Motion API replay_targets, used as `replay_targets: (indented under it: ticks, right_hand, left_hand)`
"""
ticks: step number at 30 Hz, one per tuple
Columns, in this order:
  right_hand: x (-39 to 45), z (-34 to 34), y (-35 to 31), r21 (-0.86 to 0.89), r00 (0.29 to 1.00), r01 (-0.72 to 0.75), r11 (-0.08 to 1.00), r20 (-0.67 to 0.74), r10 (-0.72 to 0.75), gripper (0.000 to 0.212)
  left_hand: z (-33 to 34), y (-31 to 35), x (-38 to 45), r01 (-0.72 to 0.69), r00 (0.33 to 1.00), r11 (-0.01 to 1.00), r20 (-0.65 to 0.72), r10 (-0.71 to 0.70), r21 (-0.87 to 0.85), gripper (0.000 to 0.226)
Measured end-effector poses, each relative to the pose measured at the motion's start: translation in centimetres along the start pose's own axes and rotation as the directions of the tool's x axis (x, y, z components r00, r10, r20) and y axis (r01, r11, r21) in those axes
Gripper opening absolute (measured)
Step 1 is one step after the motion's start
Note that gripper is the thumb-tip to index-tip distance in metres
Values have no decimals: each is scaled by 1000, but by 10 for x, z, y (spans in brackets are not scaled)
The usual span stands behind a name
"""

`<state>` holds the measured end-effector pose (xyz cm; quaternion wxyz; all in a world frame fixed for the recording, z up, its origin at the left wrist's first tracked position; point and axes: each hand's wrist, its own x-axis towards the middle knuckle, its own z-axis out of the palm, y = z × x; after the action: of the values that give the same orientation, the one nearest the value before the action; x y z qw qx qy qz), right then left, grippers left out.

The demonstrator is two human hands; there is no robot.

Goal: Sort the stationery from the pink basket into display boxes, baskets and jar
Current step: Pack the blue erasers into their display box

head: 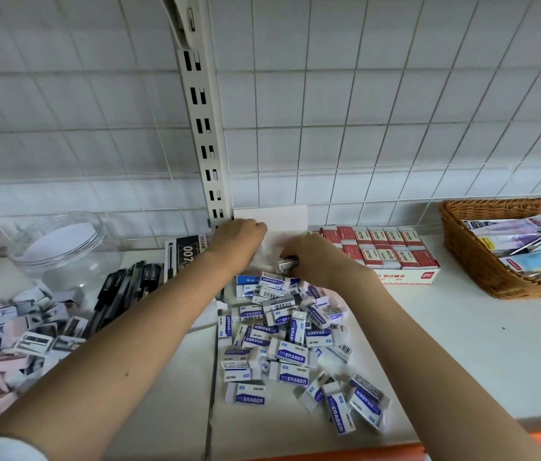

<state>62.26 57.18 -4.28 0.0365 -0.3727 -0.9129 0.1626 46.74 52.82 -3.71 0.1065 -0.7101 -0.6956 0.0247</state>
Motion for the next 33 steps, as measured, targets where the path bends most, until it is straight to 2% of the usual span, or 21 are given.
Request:
replay_targets:
  ticks: [2, 5, 7, 10, 14, 17, 19, 24, 29, 33]
  right_hand:
    - [0, 0, -1, -11, 1000, 1, 1000, -5, -1, 22]
    - [0, -4, -1, -60, 1000, 0, 998, -9, 0, 18]
    - [3, -8, -5, -85, 999, -22, 996, -35, 20, 16]
    - [14, -12, -15, -158, 994, -72, 985, -91, 58, 11]
    - [25, -10, -26, -283, 993, -72, 956, -107, 43, 26]
    - [27, -3, -27, -197, 993, -66, 978, -113, 44, 36]
    - [29, 1, -26, -134, 990, -67, 989, -132, 50, 36]
    - [28, 3, -22, -23, 980, -120, 992, -161, 115, 49]
    - [31, 6, -28, 9, 951, -194, 981, -242, 191, 32]
    - [31, 10, -31, -39, 943, -240, 970, -248, 223, 29]
  left_hand:
    - [0, -3, -3, -2, 1000, 999, 14, 3, -51, 25]
    - [-1, -11, -14, -41, 998, 980, 27, 48, -195, 11]
    - [0, -16, -27, -51, 998, 963, 9, 55, -266, 15]
    - [7, -16, -46, 30, 997, 933, -56, -53, -359, 21]
    - [9, -9, -59, 168, 971, 884, -81, -225, -436, 29]
    - [11, -5, -60, 210, 960, 861, -67, -270, -462, 23]
    - [11, -4, -61, 227, 952, 856, -79, -295, -464, 20]
    - [10, 0, -63, 219, 948, 852, -103, -301, -475, 20]
    - [13, -2, -61, 205, 953, 838, -91, -288, -506, 20]
    - [12, -2, -61, 192, 954, 827, -97, -284, -529, 18]
